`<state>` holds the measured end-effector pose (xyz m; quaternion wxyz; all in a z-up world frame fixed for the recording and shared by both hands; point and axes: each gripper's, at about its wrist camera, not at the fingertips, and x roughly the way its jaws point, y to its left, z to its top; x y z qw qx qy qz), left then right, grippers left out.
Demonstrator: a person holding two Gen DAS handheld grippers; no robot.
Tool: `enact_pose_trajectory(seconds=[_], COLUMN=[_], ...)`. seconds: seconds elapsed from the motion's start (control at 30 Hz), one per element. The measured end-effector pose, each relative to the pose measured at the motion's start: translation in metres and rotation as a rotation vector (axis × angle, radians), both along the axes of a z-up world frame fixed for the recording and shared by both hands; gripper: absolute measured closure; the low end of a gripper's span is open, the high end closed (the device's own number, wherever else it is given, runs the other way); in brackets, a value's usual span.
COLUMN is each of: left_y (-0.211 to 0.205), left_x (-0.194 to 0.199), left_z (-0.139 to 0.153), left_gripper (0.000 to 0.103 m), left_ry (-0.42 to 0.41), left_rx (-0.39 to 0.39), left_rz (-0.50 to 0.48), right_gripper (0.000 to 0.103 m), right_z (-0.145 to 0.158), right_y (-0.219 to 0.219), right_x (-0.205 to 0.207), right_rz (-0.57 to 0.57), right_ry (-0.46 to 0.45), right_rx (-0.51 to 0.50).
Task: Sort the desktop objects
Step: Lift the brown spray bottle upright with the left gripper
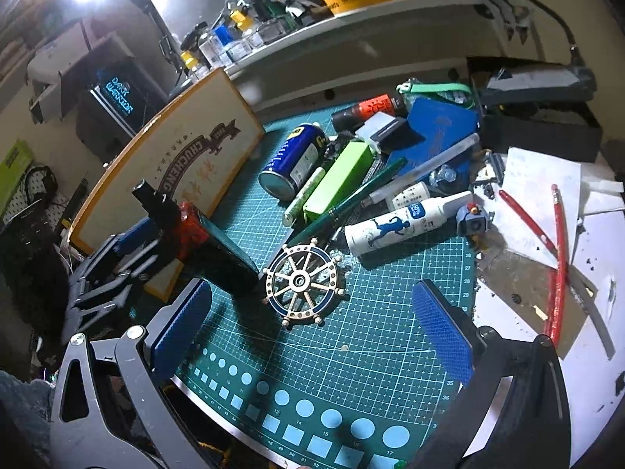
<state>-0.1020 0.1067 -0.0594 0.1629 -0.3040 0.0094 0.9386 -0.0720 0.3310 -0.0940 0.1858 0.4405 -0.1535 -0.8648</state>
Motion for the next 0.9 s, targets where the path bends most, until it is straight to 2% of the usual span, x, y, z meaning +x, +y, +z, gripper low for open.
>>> enact_pose_trajectory(seconds=[0.27,0.3,0.33,0.4,0.77,0.9], left_y=[0.003,0.002,0.001,0.001,-0.007,-0.008], left_x=[-0.015,-0.016,-0.016,-0.014,0.013,0.019], left_z=[-0.019,-0.021,-0.021,-0.021,-0.011,-0.009], left_gripper=[0.038,0.044,0.057,0.066,0.068,0.068], left_ry=[-0.069,-0.076,-0.077,-0.069,-0.037,-0.042], left_rx=[0.082,0.094,0.097,0.089,0.042,0.01], left_rz=[-0.05,-0.054,-0.054,-0.053,-0.011,0.004], right_gripper=[0.0,0.0,0.0,0.0,0.0,0.0], right_z=[-0.001,-0.002,-0.002,-0.003,0.001,0.013], right_y=[-0.001,-0.001,0.0,0.001,-0.016,-0.029], right_x=[0.001,0.001,0.001,0.001,-0.01,-0.027], right_rz=[0.018,0.015,0.013,0.006,0.034,0.029], right_ry=[-0.009,-0.01,-0.012,-0.014,-0.018,-0.024], right_rx=[0.014,0.014,0.015,0.015,-0.022,0.01])
